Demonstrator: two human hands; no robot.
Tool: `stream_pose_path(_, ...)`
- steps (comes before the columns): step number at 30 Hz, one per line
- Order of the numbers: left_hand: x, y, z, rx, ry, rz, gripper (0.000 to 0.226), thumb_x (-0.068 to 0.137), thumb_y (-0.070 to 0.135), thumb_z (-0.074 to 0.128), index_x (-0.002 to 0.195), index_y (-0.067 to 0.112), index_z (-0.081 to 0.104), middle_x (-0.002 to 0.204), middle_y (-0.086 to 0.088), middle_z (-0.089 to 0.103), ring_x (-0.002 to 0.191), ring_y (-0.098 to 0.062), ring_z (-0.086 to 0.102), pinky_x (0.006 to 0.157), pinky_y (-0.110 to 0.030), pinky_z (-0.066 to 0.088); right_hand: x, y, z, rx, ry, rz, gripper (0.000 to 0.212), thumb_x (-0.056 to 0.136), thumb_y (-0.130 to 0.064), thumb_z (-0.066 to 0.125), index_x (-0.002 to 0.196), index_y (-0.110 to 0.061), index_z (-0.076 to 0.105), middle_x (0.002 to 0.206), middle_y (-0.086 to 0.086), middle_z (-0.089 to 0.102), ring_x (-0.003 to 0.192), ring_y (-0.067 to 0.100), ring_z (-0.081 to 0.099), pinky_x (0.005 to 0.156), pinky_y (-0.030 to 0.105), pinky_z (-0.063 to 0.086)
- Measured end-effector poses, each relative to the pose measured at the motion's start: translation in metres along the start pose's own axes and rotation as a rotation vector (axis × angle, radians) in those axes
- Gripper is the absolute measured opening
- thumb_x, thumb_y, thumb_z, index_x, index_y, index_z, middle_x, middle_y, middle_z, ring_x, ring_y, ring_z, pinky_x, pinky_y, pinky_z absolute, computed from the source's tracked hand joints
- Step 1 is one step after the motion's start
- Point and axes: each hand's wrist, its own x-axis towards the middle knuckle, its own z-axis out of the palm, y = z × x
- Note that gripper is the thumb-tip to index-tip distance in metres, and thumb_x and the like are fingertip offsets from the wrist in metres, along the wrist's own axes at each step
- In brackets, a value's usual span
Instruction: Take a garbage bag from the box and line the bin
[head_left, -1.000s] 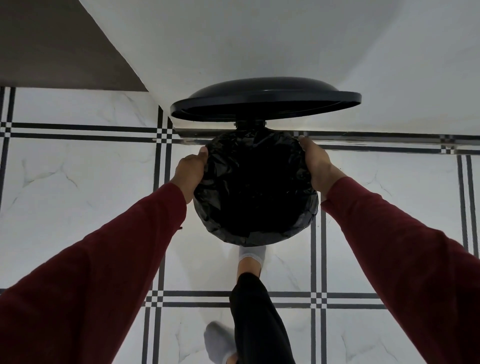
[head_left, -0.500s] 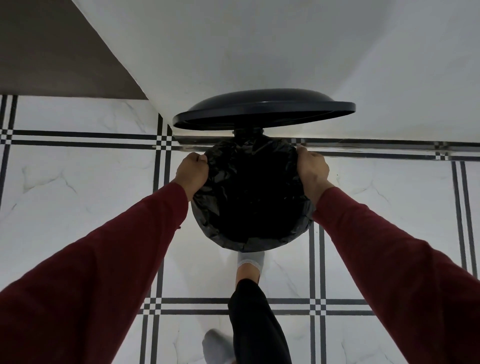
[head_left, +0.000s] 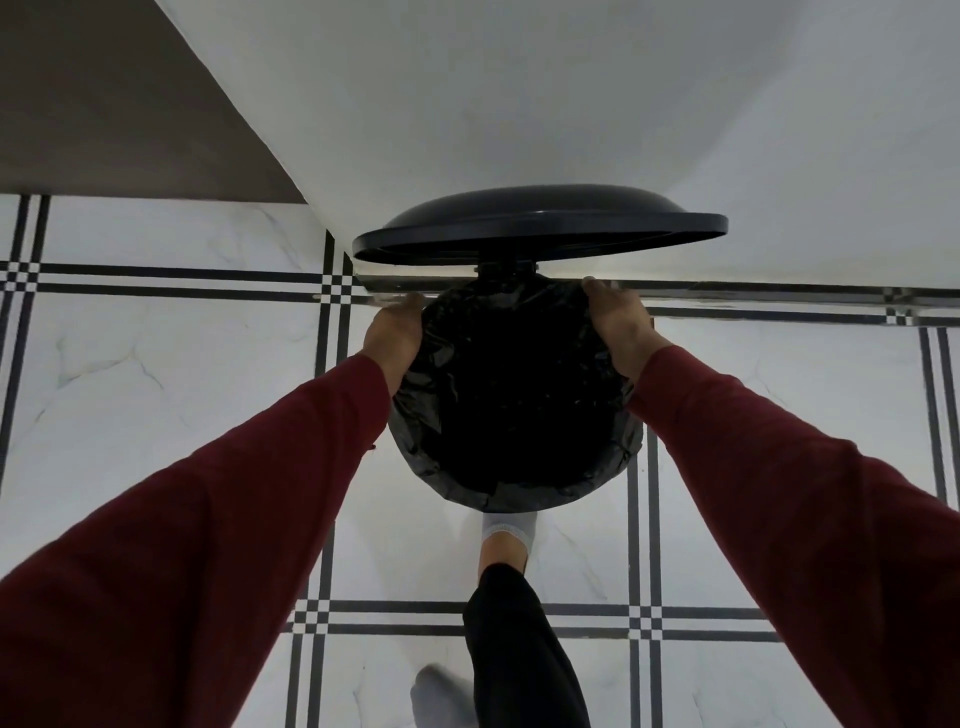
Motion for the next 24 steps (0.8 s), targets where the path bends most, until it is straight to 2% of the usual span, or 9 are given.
stream_pose_path(5, 0.004, 0.001, 0.004, 0.155, -0.017, 0.072, 0.047, 0.104, 0.035, 0.036, 0.115, 0.001, 0.066, 0.119, -0.020, 0.068, 0.113, -0.036, 0.063, 0.105, -0.046, 0.048, 0.011, 0.000, 0.002, -0.007, 0.001, 0.008, 0.042, 0.095, -0.049, 0.047, 0.095, -0.012, 0.067, 0.112, 0.013, 0.070, 0.108, 0.032, 0.065, 0.098, 0.040, 0.051)
stream_pose_path(7, 0.003, -0.001, 0.002, 0.174, 0.025, 0.076, 0.053, 0.099, 0.046, 0.036, 0.119, 0.006, 0.065, 0.124, -0.019, 0.067, 0.119, -0.038, 0.060, 0.106, -0.047, 0.046, 0.008, -0.002, -0.004, -0.006, 0.004, 0.007, 0.043, 0.097, -0.048, 0.044, 0.091, -0.012, 0.067, 0.102, 0.012, 0.065, 0.101, 0.032, 0.062, 0.090, 0.038, 0.048)
stream_pose_path(9, -0.011, 0.001, 0.000, 0.211, 0.168, 0.083, 0.056, 0.098, 0.055, 0.037, 0.131, 0.016, 0.061, 0.136, -0.016, 0.058, 0.131, -0.039, 0.049, 0.111, -0.050, 0.039, -0.004, -0.007, -0.016, -0.019, 0.030, -0.008, 0.046, 0.102, -0.041, 0.038, 0.103, -0.005, 0.066, 0.101, 0.013, 0.060, 0.097, 0.031, 0.056, 0.086, 0.037, 0.043)
stream_pose_path(13, -0.061, -0.003, -0.009, 0.230, 0.486, 0.174, 0.040, 0.104, 0.043, 0.037, 0.129, 0.020, 0.059, 0.142, -0.012, 0.048, 0.132, -0.036, 0.036, 0.105, -0.053, 0.031, -0.048, -0.005, -0.044, 0.228, 0.353, -0.179, 0.031, 0.101, -0.027, 0.044, 0.114, -0.012, 0.068, 0.103, -0.001, 0.064, 0.101, 0.020, 0.056, 0.084, 0.026, 0.037)
stream_pose_path(15, -0.085, -0.006, -0.014, 0.199, 0.532, 0.288, 0.036, 0.104, 0.042, 0.039, 0.125, 0.021, 0.060, 0.139, -0.009, 0.047, 0.129, -0.034, 0.036, 0.103, -0.045, 0.029, -0.083, -0.011, -0.060, 0.414, 0.503, -0.311, 0.030, 0.100, -0.028, 0.048, 0.118, -0.016, 0.069, 0.111, -0.006, 0.070, 0.108, 0.011, 0.061, 0.091, 0.022, 0.043)
stream_pose_path(17, -0.111, -0.003, -0.022, 0.098, 0.571, 0.452, 0.033, 0.103, 0.038, 0.045, 0.127, 0.020, 0.058, 0.137, -0.007, 0.046, 0.127, -0.027, 0.037, 0.102, -0.025, 0.025, -0.118, -0.025, -0.072, 0.493, 0.556, -0.493, 0.029, 0.101, -0.029, 0.051, 0.121, -0.018, 0.067, 0.121, -0.008, 0.068, 0.114, 0.003, 0.060, 0.096, 0.016, 0.045)
stream_pose_path(19, -0.142, 0.014, -0.032, 0.062, 0.611, 0.749, 0.037, 0.104, 0.030, 0.049, 0.135, 0.012, 0.052, 0.140, -0.009, 0.045, 0.128, -0.018, 0.037, 0.106, -0.010, 0.020, -0.146, -0.041, -0.083, 0.371, 0.542, -0.742, 0.029, 0.104, -0.029, 0.050, 0.127, -0.018, 0.064, 0.131, -0.007, 0.064, 0.124, 0.003, 0.056, 0.102, 0.017, 0.043)
stream_pose_path(22, -0.177, 0.048, -0.044, 0.226, 0.491, 1.133, 0.044, 0.106, 0.026, 0.046, 0.144, 0.004, 0.046, 0.150, -0.013, 0.042, 0.143, -0.025, 0.033, 0.120, -0.033, 0.027, -0.163, -0.058, -0.090, -0.054, 0.391, -1.081, 0.037, 0.107, -0.031, 0.046, 0.135, -0.014, 0.062, 0.141, -0.001, 0.060, 0.135, 0.017, 0.051, 0.112, 0.030, 0.040)
stream_pose_path(24, -0.182, 0.067, -0.043, 0.457, 0.332, 1.187, 0.051, 0.107, 0.035, 0.039, 0.151, 0.010, 0.042, 0.159, -0.008, 0.037, 0.152, -0.026, 0.026, 0.122, -0.045, 0.026, -0.159, -0.065, -0.086, -0.300, 0.245, -1.144, 0.042, 0.108, -0.038, 0.042, 0.139, -0.016, 0.059, 0.144, 0.001, 0.059, 0.137, 0.019, 0.050, 0.114, 0.037, 0.041)
